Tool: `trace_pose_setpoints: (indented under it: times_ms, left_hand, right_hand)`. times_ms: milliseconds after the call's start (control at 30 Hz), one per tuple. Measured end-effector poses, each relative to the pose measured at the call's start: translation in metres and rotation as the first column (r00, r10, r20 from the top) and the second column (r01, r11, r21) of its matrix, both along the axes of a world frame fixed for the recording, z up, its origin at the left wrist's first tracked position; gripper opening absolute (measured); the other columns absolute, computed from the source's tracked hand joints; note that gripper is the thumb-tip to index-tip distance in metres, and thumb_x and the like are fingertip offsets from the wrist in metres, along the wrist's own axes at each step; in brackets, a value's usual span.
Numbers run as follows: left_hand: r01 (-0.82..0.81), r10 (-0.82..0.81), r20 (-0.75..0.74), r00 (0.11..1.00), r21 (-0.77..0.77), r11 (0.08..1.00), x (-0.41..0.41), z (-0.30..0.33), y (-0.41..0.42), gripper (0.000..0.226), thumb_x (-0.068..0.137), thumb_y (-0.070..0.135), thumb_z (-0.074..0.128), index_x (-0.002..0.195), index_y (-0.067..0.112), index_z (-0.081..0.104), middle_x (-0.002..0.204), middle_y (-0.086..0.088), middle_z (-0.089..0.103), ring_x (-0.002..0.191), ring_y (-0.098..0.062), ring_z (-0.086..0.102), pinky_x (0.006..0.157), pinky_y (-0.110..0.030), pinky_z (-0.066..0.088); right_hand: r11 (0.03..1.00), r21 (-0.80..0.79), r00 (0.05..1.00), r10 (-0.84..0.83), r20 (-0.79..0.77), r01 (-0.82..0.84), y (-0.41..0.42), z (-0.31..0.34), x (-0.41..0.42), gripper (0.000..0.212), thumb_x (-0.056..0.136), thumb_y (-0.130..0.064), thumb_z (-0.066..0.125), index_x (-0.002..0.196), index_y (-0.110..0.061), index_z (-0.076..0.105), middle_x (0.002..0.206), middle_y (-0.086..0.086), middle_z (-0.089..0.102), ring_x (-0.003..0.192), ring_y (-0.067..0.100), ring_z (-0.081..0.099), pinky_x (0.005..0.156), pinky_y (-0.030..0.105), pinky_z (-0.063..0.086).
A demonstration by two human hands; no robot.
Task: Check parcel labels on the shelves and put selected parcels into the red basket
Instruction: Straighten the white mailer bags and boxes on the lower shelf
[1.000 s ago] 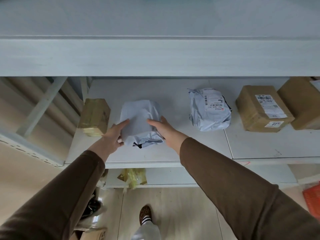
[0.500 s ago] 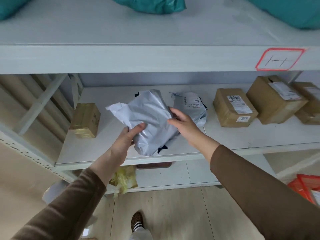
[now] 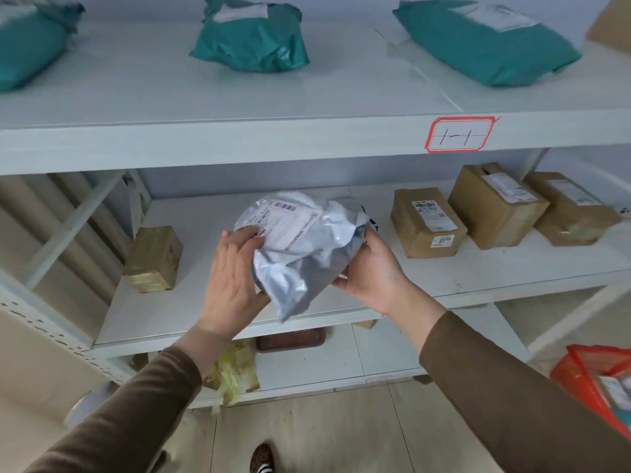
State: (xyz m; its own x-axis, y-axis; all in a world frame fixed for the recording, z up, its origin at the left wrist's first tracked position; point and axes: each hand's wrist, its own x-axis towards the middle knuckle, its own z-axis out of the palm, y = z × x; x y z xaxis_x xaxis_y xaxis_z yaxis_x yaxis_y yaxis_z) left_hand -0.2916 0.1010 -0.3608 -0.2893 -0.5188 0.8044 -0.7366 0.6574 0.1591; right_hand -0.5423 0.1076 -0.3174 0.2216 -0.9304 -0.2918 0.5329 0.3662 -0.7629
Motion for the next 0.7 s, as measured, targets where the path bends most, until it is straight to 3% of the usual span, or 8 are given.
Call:
trace_pose_setpoints:
  times_ms: [100, 167, 300, 433, 533, 567, 633, 700]
  left_hand:
    - [0.102, -0.083, -0.163, 0.983, 0.116, 0.988, 0.01, -0.009, -0.003, 0.058, 0.101, 0.053, 0.055, 0.135, 0.008, 0.041, 0.148, -0.023, 0.046, 0.15, -0.025, 0.037, 0.123, -0.07, 0.018]
    - [0.176, -0.152, -0.196, 0.969, 0.11, 0.978, 0.014, -0.012, -0.006, 0.053, 0.102, 0.047, 0.056, 0.136, 0.01, 0.041, 0.152, -0.019, 0.043, 0.152, -0.026, 0.033, 0.127, -0.064, 0.009]
    - [0.181, -0.181, 0.0, 0.984, -0.015, 0.983, 0.013, -0.006, -0.009, 0.046, 0.092, 0.013, 0.061, 0.135, 0.009, 0.043, 0.158, -0.015, 0.035, 0.161, -0.016, 0.015, 0.131, -0.049, 0.003]
    - [0.192, -0.153, 0.23, 0.961, -0.159, 0.968, 0.005, -0.001, -0.012, 0.029, 0.108, 0.009, 0.047, 0.136, 0.009, 0.045, 0.176, 0.004, 0.006, 0.162, -0.02, 0.007, 0.131, -0.049, 0.005]
    - [0.092, -0.06, 0.254, 0.965, -0.117, 0.989, -0.004, 0.001, -0.008, 0.059, 0.098, -0.009, 0.041, 0.152, 0.016, 0.036, 0.176, 0.002, -0.004, 0.163, -0.024, -0.001, 0.13, -0.053, 0.002]
    - [0.042, -0.029, 0.213, 0.977, -0.057, 0.997, -0.009, 0.0, -0.005, 0.071, 0.096, -0.009, 0.04, 0.159, 0.021, 0.026, 0.175, 0.003, -0.008, 0.162, -0.025, -0.004, 0.129, -0.054, 0.001]
    - [0.012, 0.001, -0.057, 0.998, 0.232, 0.973, -0.018, -0.001, 0.003, 0.081, 0.103, -0.002, 0.041, 0.164, 0.038, 0.006, 0.174, 0.008, -0.011, 0.163, -0.022, 0.0, 0.13, -0.047, 0.012]
    - [0.227, 0.104, -0.482, 0.87, 0.577, 0.784, -0.021, -0.003, 0.01, 0.083, 0.107, 0.01, 0.053, 0.16, 0.051, 0.005, 0.174, 0.008, 0.008, 0.156, -0.018, 0.028, 0.118, -0.033, 0.035]
  right_hand:
    - [0.999, -0.041, 0.999, 0.027, 0.019, -0.027, 0.01, 0.007, -0.004, 0.068, 0.098, -0.067, 0.042, 0.148, -0.022, 0.055, 0.141, 0.008, 0.064, 0.124, 0.028, 0.061, 0.091, 0.04, 0.054]
    - [0.997, -0.064, 0.999, 0.046, 0.015, -0.045, 0.016, 0.01, -0.008, 0.068, 0.097, -0.067, 0.045, 0.142, -0.019, 0.06, 0.136, 0.008, 0.066, 0.121, 0.027, 0.063, 0.093, 0.041, 0.053]
    - [0.991, -0.085, 0.986, 0.094, -0.138, -0.107, 0.023, 0.014, -0.019, 0.063, 0.084, -0.07, 0.053, 0.113, -0.018, 0.074, 0.116, 0.006, 0.074, 0.107, 0.024, 0.071, 0.09, 0.039, 0.054]
    - [0.957, -0.056, 0.893, 0.244, -0.378, -0.286, 0.023, 0.004, -0.03, 0.107, 0.055, -0.076, 0.08, 0.144, -0.023, 0.053, 0.134, 0.005, 0.069, 0.124, 0.026, 0.066, 0.101, 0.039, 0.053]
    - [0.943, -0.094, 0.875, 0.255, -0.41, -0.319, 0.024, -0.011, -0.034, 0.107, 0.051, -0.063, 0.091, 0.144, -0.032, 0.047, 0.132, 0.0, 0.071, 0.12, 0.021, 0.069, 0.092, 0.034, 0.057]
    - [0.949, -0.105, 0.883, 0.231, -0.408, -0.296, 0.026, -0.014, -0.033, 0.1, 0.056, -0.056, 0.09, 0.143, -0.032, 0.048, 0.13, 0.001, 0.072, 0.118, 0.022, 0.07, 0.09, 0.034, 0.058]
    - [0.967, -0.125, 0.905, 0.158, -0.396, -0.224, 0.025, -0.024, -0.028, 0.082, 0.068, -0.044, 0.082, 0.141, -0.03, 0.049, 0.127, 0.001, 0.073, 0.116, 0.023, 0.07, 0.093, 0.039, 0.058]
    - [0.982, -0.117, 0.916, 0.09, -0.39, -0.146, 0.02, -0.034, -0.022, 0.074, 0.074, -0.039, 0.078, 0.14, -0.028, 0.048, 0.127, 0.001, 0.073, 0.118, 0.024, 0.069, 0.104, 0.047, 0.053]
